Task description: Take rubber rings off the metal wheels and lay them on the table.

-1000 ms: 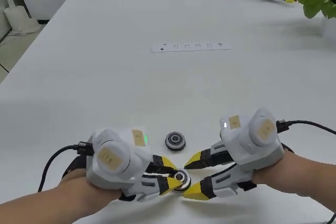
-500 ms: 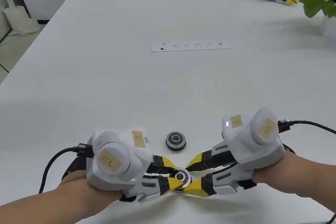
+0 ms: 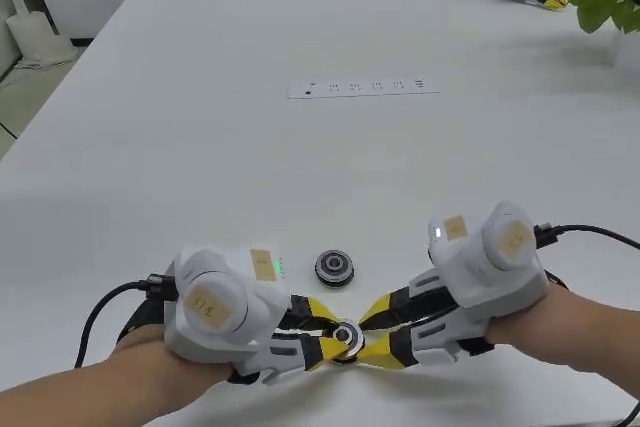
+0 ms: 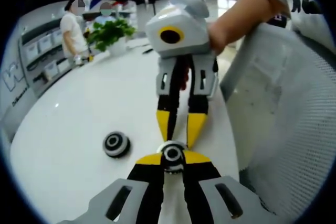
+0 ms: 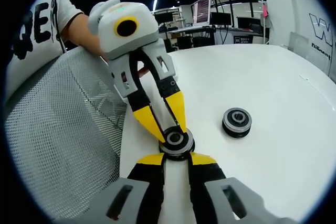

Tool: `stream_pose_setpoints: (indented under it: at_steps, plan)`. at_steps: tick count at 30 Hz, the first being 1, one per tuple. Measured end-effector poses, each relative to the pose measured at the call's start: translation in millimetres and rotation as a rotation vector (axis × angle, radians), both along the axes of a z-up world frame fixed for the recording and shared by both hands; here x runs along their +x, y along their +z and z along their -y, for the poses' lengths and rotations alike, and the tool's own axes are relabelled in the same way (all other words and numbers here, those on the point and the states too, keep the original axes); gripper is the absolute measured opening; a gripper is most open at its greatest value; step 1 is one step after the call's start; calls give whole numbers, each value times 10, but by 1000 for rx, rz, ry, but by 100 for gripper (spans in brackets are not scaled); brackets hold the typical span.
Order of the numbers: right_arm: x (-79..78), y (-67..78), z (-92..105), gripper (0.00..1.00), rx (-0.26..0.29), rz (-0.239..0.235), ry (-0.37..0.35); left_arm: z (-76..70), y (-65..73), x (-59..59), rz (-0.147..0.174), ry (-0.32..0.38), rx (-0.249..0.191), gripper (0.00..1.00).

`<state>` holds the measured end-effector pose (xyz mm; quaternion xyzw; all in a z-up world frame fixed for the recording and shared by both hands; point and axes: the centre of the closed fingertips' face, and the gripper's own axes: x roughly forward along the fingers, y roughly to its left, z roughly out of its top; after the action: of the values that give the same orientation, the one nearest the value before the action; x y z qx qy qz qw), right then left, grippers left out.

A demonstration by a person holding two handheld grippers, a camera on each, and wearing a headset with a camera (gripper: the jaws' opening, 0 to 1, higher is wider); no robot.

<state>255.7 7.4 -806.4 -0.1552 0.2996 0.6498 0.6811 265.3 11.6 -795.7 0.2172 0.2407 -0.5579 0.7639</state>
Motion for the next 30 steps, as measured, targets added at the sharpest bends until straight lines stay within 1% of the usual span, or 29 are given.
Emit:
stream_pose_setpoints:
  at_steps: [1,8,10,12,13,15,19,20,22,24,25,30]
  plan:
    - [16,-3,7,13,-2,10,-5,2,2,-4,-1,0,0,13]
    - [14,-5,8,12,-1,4,-7,3,10,-12,-1,4,-1,13]
    - [20,-16,23,8,-7,1,-11,1,4,-6,-1,4,-1,13]
    - [57,-24,33,3,-9,-5,-37,1,1,-3,-1,5,-2,13]
    - [53,-28,28,2,-9,-17,-38,1,0,-2,-1,5,-2,13]
    - [58,-25,27,2,-12,-8,-38,1,-2,-1,0,4,-2,13]
    - [68,-27,31,0,-17,-19,-52,1,-5,-2,2,2,0,13]
    - [96,-29,40,0,-21,-19,-70,1,-3,-7,3,2,0,13]
    - [118,-8,46,0,-8,-41,-91,2,2,-15,4,1,1,13]
    - [143,14,60,0,11,-85,-136,3,7,-25,4,1,1,13]
    - [148,21,61,0,19,-95,-143,4,10,-30,5,1,1,13]
    - [155,23,61,0,26,-115,-168,6,15,-44,6,3,5,13]
